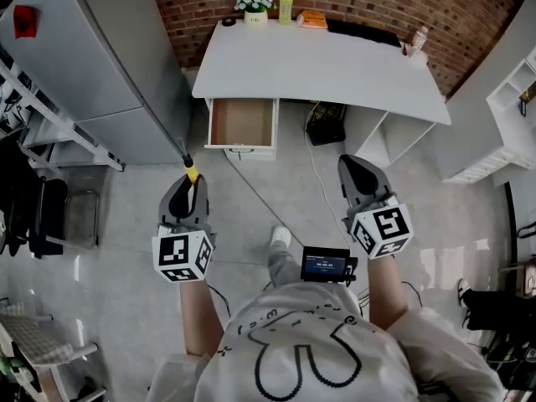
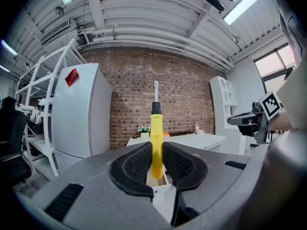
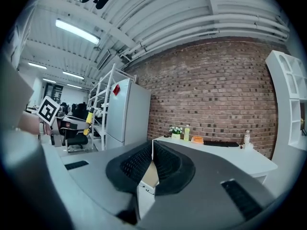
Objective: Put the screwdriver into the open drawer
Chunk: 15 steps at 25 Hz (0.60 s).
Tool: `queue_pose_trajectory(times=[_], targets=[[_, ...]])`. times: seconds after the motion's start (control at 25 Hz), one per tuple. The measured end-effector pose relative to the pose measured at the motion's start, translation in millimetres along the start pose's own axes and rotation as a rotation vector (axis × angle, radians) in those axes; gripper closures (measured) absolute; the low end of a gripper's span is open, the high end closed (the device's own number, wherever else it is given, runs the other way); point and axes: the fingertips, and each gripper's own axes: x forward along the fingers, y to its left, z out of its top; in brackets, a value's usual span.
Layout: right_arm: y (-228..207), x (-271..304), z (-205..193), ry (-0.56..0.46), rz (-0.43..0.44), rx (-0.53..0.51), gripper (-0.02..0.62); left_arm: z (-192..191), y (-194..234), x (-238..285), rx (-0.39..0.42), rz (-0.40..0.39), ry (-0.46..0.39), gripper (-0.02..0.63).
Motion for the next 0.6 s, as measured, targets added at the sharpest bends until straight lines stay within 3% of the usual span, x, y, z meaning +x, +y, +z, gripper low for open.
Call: queue_pose_trajectory(times=[0.6], targets=[[-65,156,10,-0.008,0.015,0.038,0.575,19,54,154,0.011,-0.003,0.031,0.532]])
